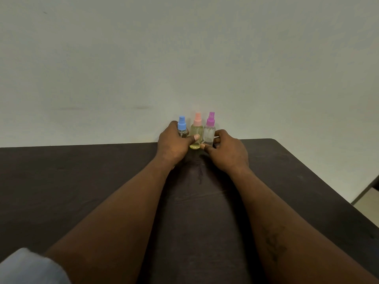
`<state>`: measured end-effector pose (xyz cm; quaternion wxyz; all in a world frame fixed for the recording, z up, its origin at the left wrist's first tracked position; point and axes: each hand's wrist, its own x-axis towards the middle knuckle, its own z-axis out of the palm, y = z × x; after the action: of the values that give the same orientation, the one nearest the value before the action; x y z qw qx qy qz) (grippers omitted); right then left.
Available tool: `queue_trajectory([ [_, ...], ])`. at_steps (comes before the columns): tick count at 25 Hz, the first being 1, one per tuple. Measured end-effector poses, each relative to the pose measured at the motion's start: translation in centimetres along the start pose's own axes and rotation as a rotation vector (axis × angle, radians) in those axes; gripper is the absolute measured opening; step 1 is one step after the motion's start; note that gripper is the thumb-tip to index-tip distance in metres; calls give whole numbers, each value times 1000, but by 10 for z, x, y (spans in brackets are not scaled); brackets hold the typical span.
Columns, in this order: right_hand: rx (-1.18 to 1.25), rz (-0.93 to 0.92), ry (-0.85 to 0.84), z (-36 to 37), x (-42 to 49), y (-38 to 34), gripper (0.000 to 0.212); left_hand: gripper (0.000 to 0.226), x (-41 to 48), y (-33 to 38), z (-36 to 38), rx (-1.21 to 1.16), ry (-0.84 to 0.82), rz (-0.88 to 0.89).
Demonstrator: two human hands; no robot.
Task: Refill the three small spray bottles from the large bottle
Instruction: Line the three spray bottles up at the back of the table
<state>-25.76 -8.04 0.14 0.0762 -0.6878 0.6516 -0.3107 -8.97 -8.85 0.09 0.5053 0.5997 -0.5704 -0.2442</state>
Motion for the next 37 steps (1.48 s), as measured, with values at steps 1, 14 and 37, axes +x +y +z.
queue_trajectory([
  [1,-3,0,1,0,1,0,61,40,0,-1,0,38,3,7],
  [14,-11,5,15,1,2,1,45,45,-1,-4,-2,209,60,17],
  [37,-89,-6,30,6,2,1,44,53,-8,-2,-1,256,167,-30],
])
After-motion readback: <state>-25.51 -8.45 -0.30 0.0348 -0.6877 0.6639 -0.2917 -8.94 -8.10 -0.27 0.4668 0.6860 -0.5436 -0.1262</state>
